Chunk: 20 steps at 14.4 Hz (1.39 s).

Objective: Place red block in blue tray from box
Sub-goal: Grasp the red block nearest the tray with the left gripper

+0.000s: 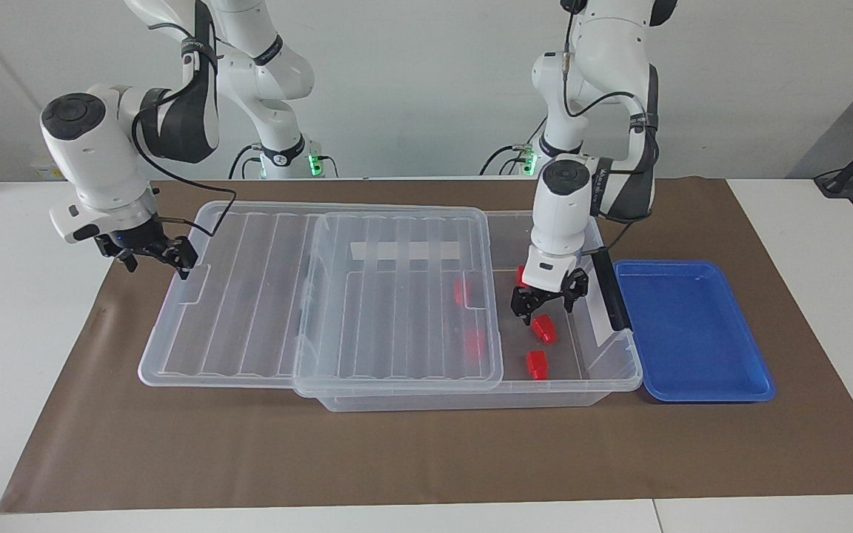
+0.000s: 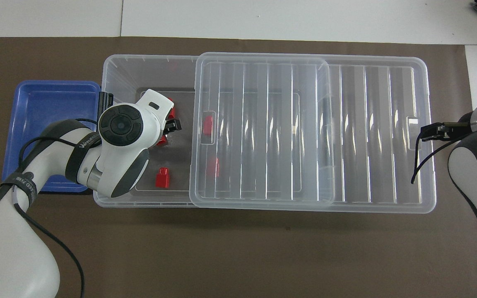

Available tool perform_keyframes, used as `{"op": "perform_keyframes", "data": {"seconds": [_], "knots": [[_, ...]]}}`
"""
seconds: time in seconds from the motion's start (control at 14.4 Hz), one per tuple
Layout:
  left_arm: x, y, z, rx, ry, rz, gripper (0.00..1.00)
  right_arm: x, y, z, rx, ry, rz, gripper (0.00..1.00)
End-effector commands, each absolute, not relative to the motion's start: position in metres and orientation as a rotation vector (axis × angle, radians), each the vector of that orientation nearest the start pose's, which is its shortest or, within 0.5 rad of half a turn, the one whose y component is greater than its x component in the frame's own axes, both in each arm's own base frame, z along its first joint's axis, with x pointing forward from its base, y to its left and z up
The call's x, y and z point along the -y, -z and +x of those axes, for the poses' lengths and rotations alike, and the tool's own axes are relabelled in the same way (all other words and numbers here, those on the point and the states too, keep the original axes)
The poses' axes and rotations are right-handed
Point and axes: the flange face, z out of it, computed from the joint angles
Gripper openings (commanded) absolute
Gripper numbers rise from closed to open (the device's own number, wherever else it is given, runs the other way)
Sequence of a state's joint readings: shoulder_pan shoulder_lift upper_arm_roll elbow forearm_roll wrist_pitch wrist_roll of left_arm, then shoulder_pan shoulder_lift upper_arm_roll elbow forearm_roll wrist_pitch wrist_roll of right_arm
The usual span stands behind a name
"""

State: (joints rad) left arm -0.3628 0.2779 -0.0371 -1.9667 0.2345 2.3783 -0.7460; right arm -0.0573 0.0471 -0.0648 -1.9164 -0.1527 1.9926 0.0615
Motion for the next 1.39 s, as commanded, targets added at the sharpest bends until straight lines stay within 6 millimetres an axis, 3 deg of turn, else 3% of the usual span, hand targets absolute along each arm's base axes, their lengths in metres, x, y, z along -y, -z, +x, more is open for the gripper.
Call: {"op": "perform_keyframes", "data": {"seconds": [0.0,0.35,0.62,0.83,0.9,1.04,1.11,1.18,1.32], "knots": [[0.239,-0.332,0.576,0.296,0.355,-3.047,1.0,0.08,-0.479,0.565,-0.175,0.031,-3.306,1.0],[0.234,-0.315,0.578,0.303,0.362,-3.057,1.0,0.062,-0.532,0.567,-0.28,0.027,-3.191,1.0],[0.233,-0.307,0.577,0.299,0.357,-3.059,1.0,0.043,-0.592,0.55,-0.282,0.106,-3.122,1.0],[0.231,-0.303,0.575,0.297,0.362,-3.062,1.0,0.024,-0.626,0.545,-0.276,0.019,-3.149,1.0],[0.23,-0.303,0.575,0.301,0.364,-3.062,1.0,0.022,-0.625,0.549,-0.283,0.006,-3.17,1.0],[0.23,-0.303,0.575,0.301,0.364,-3.062,0.82,0.024,-0.621,0.549,-0.283,0.002,-3.178,1.0],[0.23,-0.303,0.575,0.301,0.364,-3.062,0.68,0.025,-0.621,0.549,-0.285,0.002,-3.178,1.0],[0.23,-0.304,0.575,0.305,0.361,-3.06,0.52,0.025,-0.621,0.549,-0.287,0.001,-3.172,1.0],[0.229,-0.304,0.576,0.305,0.353,-3.056,0.09,0.024,-0.622,0.549,-0.289,-0.002,-3.167,1.0]]}}
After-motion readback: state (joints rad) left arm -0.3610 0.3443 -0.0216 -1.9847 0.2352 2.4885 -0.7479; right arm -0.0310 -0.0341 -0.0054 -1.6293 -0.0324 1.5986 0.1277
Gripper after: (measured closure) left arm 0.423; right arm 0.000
